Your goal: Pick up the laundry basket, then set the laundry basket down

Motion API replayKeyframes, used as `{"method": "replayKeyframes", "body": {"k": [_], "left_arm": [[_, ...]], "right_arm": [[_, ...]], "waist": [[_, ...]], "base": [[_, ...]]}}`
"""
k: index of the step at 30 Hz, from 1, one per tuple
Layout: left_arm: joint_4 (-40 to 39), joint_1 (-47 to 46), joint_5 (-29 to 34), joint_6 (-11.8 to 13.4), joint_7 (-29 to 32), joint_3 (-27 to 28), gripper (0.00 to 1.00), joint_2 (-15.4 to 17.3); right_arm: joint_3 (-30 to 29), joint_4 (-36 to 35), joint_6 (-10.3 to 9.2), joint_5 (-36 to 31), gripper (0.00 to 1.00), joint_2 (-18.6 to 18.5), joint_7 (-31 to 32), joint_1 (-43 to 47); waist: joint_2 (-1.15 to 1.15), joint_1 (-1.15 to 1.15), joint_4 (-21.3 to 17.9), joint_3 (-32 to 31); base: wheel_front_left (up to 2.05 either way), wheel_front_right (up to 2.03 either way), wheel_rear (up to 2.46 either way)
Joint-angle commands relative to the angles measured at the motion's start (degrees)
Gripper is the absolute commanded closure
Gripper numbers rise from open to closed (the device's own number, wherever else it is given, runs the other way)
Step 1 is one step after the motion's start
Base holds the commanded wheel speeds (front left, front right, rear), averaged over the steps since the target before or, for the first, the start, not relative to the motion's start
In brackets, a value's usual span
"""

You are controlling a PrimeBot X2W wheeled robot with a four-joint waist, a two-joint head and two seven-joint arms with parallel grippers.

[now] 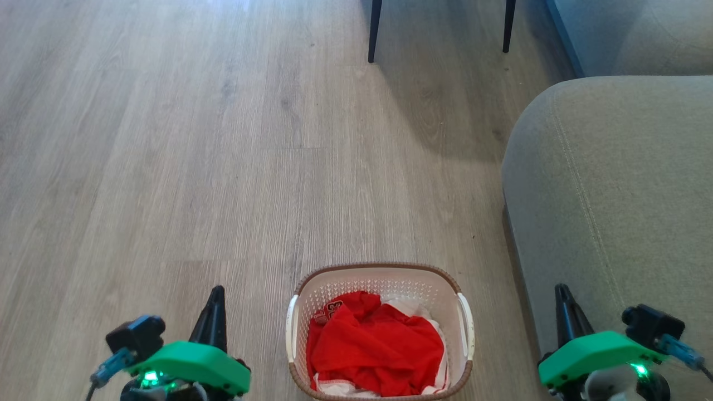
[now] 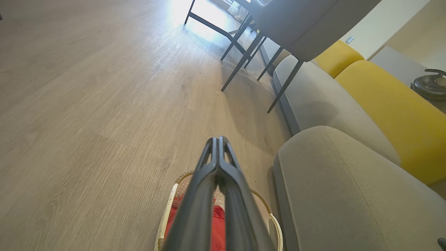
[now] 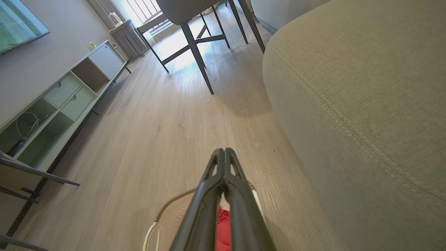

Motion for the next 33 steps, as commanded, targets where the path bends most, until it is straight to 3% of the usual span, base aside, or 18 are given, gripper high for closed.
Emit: {"method": "replayKeyframes", "body": {"k": [1,33], "left_arm": [[-1.6,-3.1,-1.4,-0.4,0.2,1.3,1.00,0.7],[-1.0,-5.2,-21.0,-2.6,4.9,5.9,1.00,1.0]], "right_arm": [[-0.3,-1.6,0.13,1.6,1.00,-1.0,0.4,-3.2],[-2.9,-1.2,0.22,21.9,1.00,-1.4,5.2,-5.1]], "waist": [[0.00,0.00,0.0,0.0],[0.00,0.00,-1.3,0.7]], "base": [[0.00,0.00,0.00],[0.00,0.00,0.00]]}}
